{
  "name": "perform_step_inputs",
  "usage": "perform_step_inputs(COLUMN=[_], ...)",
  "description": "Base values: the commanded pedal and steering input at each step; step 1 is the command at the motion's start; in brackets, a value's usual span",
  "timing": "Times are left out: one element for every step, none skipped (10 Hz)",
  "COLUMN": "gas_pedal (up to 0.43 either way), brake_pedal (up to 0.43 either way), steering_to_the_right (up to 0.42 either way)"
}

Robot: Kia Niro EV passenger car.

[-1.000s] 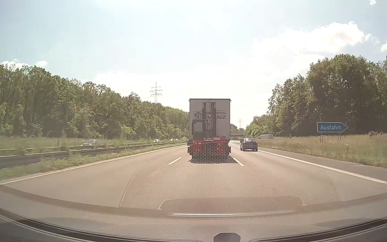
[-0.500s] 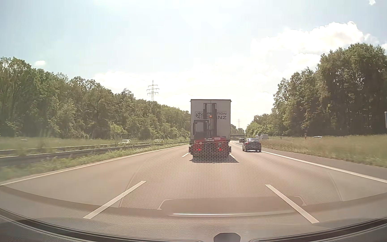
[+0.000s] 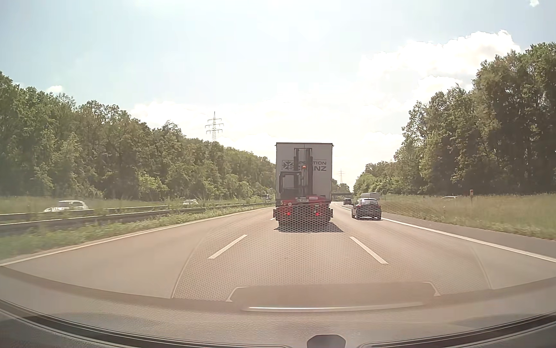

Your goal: Follow the waypoints while adhering to traffic rules and regulations

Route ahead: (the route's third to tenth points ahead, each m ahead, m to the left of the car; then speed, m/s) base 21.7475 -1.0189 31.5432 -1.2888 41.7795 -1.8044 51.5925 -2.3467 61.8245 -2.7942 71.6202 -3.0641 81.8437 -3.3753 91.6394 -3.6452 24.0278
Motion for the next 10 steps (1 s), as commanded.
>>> perform_step_inputs(gas_pedal=[0.331,0.331,0.331,0.331,0.331,0.331,0.331,0.331,0.331,0.331], brake_pedal=[0.03,0.03,0.03,0.03,0.03,0.03,0.03,0.03,0.03,0.03], steering_to_the_right=[0.006,0.007,0.007,0.007,0.007,0.007,0.007,0.007,0.007,0.007])
